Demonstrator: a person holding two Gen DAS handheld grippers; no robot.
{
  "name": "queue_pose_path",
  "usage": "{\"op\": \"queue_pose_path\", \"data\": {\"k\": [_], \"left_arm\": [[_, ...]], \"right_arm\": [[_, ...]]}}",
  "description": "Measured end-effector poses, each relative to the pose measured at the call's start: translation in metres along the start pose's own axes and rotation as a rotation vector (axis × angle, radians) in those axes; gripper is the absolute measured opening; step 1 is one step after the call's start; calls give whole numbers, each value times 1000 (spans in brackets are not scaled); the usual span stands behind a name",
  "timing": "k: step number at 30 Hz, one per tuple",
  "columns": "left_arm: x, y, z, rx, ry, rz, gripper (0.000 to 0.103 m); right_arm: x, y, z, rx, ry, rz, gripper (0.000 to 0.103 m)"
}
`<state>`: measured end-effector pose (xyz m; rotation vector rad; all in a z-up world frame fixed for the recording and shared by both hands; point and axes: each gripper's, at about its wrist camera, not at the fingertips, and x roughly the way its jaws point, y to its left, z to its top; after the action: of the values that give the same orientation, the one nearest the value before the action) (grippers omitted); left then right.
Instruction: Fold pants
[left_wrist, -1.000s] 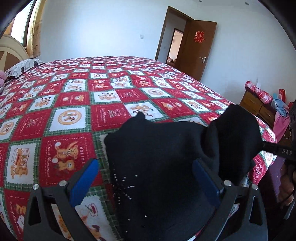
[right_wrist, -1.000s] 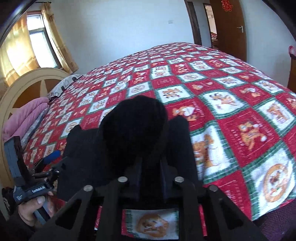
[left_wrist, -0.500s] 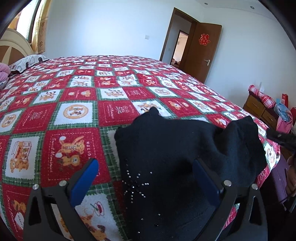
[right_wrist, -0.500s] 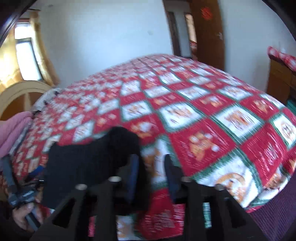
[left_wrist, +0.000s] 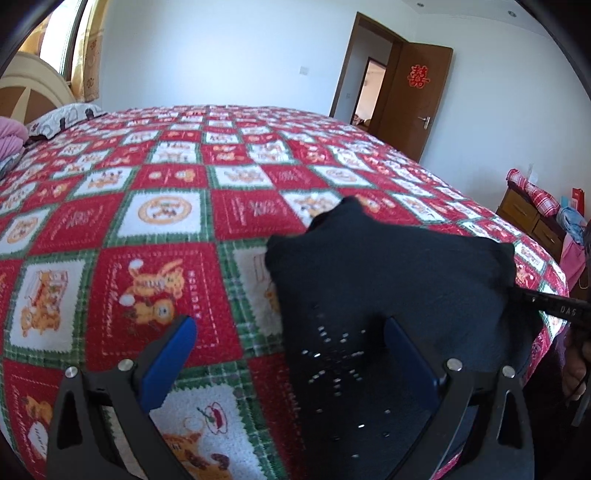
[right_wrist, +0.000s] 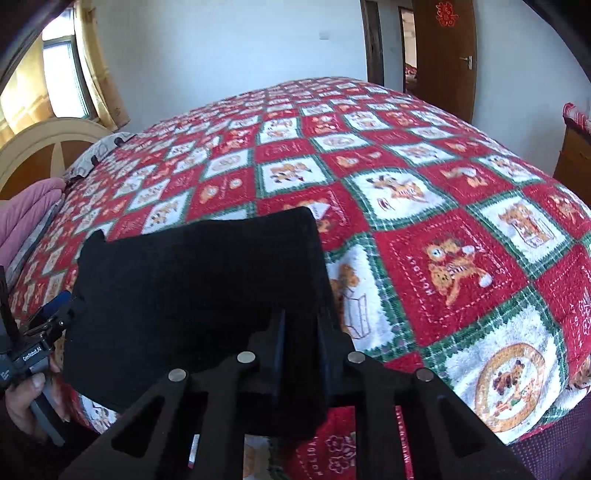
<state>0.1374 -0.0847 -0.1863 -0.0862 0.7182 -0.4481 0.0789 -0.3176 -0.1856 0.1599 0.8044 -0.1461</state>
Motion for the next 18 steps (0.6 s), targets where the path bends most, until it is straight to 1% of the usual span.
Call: {"op": "queue_pose_path", "data": {"k": [4,6,8,10,11,13,15,17,18], "left_arm": [[-1,0,0,8,-4,7,103],[-3,0,0,5,-5,9,103],[-5,1,1,7,-8,17,103],[-6,1,1,12,-9,23,103],[-6,1,1,13,-9,26,103],[-4,2,0,15,-2,30,103],[-3,2,-1,12,1,27,103],[-3,3,-1,12,3,26,103],[-3,3,-1,12,4,26,103]], "right_arm": [[5,6,-5,-38,3,-30,17],[2,6,-4,-36,-2,-29,17],[-2,3,-2,-16,-8,-16,28],[-5,0,-1,4,-18,-34,44],[-9,-2,0,18,-30,-44,45],[-21,0,4,33,-82,-74,45],[-35,10,7,3,-151,-89,45],[-46,22,8,-26,-199,-45,46],[-48,29,8,-44,-209,-11,48]]}}
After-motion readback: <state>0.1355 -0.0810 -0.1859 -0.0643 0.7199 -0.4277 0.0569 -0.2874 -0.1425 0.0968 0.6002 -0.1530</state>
